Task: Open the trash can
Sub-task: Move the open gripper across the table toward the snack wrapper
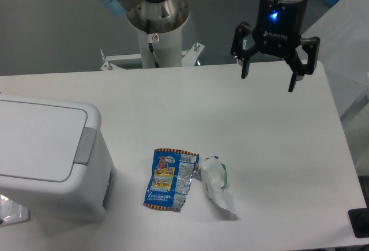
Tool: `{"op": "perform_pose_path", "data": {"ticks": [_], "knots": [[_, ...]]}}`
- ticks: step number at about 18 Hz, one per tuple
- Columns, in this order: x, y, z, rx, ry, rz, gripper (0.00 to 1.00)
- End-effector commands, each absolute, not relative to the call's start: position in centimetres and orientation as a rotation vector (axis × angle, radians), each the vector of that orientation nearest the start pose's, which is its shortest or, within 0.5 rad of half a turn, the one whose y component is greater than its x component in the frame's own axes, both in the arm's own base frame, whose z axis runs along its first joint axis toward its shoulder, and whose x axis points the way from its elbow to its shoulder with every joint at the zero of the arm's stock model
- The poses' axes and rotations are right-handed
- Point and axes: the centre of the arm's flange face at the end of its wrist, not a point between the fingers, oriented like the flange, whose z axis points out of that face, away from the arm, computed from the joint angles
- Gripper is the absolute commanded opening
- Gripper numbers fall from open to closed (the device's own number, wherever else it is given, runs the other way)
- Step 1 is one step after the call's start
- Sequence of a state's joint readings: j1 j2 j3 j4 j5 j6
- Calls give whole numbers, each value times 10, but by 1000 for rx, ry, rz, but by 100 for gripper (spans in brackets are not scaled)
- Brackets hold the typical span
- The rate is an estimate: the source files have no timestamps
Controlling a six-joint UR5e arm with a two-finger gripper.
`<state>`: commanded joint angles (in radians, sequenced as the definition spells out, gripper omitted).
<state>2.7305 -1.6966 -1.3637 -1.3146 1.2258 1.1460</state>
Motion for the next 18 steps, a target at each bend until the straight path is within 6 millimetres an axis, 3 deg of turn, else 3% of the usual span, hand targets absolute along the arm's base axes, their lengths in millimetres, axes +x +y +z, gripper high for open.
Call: {"op": "perform_pose_path", "data": {"ticks": [4,8,12,15,18], "knots": [[-457,389,563,-2637,-53,194,100],[-449,408,563,-2571,-345,151,100],[-429,427,537,-2575,-456,43,100],[-418,447,525,-2587,-468,4,100],[-403,459,527,-2594,-426,1,100]]}}
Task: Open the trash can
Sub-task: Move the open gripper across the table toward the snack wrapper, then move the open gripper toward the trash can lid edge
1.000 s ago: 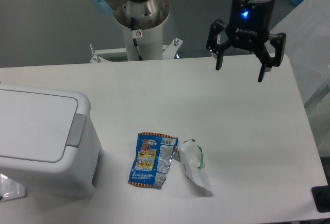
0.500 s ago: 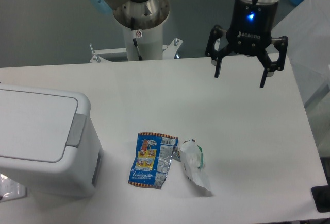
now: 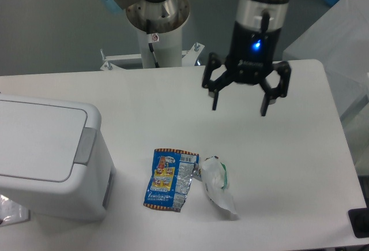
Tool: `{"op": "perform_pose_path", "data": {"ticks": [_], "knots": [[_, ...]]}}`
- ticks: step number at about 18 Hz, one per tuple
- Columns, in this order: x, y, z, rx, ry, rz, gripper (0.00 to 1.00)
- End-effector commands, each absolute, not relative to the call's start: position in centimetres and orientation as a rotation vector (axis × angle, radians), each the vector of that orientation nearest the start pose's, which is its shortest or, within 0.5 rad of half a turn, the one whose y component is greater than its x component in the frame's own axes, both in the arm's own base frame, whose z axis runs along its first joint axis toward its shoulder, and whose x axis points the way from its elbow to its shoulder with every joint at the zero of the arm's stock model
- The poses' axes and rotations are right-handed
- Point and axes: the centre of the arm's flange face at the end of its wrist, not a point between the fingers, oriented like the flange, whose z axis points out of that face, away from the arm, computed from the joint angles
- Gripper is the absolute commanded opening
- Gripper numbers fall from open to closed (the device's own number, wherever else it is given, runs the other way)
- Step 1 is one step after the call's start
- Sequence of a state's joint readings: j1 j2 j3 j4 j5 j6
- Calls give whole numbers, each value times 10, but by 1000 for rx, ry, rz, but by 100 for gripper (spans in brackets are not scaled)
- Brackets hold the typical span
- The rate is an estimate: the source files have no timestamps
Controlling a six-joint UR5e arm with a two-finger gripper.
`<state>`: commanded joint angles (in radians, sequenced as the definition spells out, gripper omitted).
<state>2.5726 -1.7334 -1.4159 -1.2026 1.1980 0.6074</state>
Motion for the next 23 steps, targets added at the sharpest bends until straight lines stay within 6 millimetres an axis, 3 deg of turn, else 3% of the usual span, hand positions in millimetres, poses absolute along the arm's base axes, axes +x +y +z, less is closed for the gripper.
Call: {"op": "perform_pose_path", "data": {"ticks": [4,7,10,17,23], "knots": [[-387,474,520,-2628,-377,11,100],[-379,503,503,-2716,-340,68,100],[-366,516,502,-2740,-313,91,100],[-332,559,497,-2624,-519,51,100],[-299,579,502,-2561,-532,-85,100]]}}
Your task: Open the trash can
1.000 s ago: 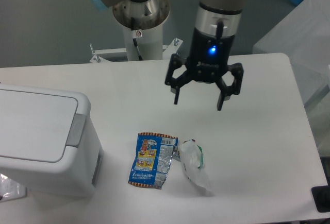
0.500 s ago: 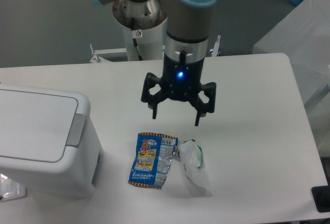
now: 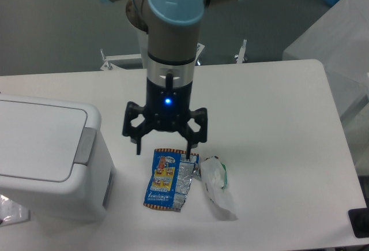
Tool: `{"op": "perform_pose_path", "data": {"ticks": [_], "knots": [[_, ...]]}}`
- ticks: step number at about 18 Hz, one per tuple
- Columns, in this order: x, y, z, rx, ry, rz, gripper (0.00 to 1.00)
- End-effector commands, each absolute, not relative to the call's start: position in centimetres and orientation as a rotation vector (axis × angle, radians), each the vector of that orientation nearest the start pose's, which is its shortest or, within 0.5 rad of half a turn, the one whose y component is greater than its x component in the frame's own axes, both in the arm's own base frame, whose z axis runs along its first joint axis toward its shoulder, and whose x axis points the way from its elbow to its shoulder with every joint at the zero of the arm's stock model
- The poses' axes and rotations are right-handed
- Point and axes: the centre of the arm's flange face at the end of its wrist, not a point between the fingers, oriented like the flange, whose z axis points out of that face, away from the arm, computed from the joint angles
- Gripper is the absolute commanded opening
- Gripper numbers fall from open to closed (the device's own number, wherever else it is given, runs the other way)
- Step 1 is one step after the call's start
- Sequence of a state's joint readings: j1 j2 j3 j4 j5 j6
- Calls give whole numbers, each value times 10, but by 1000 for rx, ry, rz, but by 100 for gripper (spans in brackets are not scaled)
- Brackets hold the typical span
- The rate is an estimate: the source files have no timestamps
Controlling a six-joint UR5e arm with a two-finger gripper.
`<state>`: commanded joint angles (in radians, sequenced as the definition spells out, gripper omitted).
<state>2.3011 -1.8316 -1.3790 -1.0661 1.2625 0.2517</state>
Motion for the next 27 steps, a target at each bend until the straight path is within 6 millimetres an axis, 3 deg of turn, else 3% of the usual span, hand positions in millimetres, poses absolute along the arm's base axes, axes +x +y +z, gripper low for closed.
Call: {"op": "perform_pose_path", "data": {"ticks": [6,27], "knots": [[-280,589,512,-2513,-508,-182,100],[-273,594,495,-2511,-546,-250,100]]}}
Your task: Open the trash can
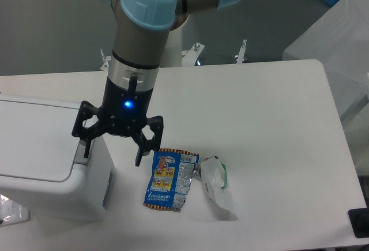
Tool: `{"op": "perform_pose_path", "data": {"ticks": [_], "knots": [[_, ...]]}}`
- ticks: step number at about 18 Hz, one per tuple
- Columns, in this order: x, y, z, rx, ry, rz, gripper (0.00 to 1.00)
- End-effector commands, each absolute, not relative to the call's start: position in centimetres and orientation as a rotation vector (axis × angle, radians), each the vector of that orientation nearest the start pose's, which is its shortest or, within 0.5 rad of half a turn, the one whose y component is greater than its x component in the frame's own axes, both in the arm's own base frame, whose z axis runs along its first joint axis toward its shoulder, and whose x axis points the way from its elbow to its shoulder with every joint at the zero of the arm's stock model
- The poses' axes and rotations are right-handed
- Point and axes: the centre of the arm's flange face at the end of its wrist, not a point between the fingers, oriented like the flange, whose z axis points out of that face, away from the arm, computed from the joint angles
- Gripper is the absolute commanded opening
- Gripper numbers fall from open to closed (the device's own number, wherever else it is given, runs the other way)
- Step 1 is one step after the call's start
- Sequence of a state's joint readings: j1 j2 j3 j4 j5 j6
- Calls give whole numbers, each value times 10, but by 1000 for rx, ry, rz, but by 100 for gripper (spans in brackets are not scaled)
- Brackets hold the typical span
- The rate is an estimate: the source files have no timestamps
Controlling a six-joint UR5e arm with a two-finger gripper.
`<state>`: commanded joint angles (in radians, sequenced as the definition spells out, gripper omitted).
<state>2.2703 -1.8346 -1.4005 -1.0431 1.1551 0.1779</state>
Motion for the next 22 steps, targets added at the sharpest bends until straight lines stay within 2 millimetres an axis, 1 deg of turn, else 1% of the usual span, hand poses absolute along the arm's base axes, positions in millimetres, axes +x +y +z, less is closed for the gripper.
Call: {"op": "perform_pose_path", "data": {"ticks": [3,4,13,20,22], "knots": [[-272,594,490,-2520,-550,-255,100],[-268,595,488,-2524,-542,-259,100],[-267,596,486,-2527,-541,-262,100],[-268,597,480,-2534,-543,-267,100],[-266,599,479,-2537,-538,-270,100]]}}
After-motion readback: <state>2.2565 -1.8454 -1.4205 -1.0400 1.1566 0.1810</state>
